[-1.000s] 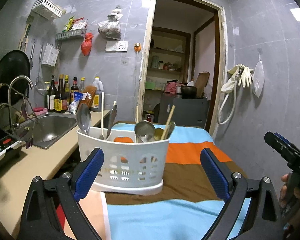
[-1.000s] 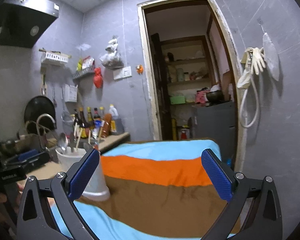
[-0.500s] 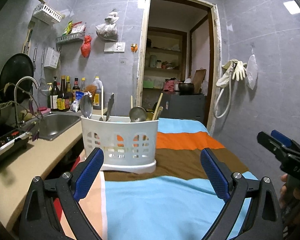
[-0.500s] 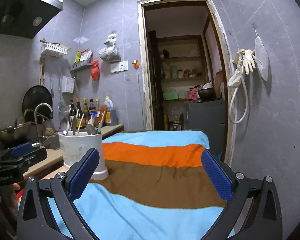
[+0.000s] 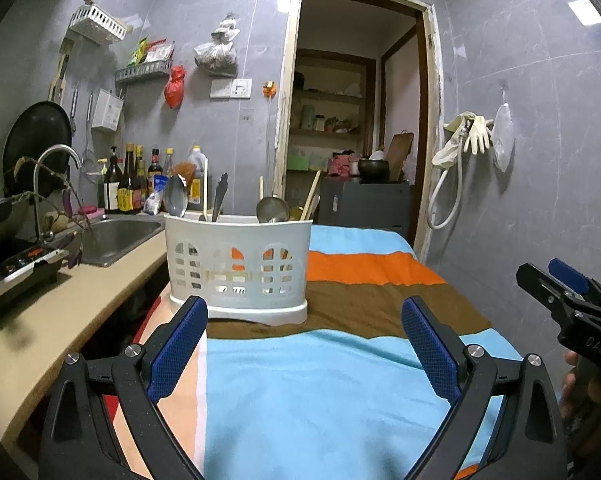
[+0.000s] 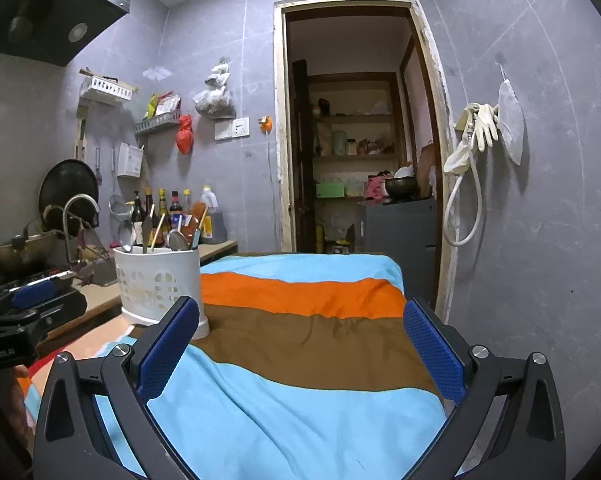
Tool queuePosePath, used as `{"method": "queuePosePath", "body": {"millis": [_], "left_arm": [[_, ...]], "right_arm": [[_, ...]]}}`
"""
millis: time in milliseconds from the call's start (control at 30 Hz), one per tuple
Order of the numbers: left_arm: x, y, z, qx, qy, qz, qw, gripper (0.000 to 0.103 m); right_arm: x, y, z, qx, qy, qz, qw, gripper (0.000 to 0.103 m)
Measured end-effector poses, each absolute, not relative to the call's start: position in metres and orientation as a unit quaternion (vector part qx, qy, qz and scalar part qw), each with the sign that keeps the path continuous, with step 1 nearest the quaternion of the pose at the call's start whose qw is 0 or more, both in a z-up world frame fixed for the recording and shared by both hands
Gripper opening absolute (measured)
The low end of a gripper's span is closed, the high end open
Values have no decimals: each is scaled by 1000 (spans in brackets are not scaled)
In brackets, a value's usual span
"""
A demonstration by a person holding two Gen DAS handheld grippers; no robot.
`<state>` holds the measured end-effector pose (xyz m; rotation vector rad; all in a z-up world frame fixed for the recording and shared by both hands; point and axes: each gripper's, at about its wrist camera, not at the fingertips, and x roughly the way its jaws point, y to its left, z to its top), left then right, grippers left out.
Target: Organize utensils
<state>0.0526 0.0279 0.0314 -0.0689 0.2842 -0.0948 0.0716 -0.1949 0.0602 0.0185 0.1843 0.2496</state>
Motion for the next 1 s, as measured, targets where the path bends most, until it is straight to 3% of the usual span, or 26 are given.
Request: {"method": "queuePosePath", "body": {"millis": [1000], "left_arm": [[49, 32, 29, -36, 142, -40, 988, 95]], "right_arm": [[76, -196, 54, 15, 104, 127, 986, 103]]}}
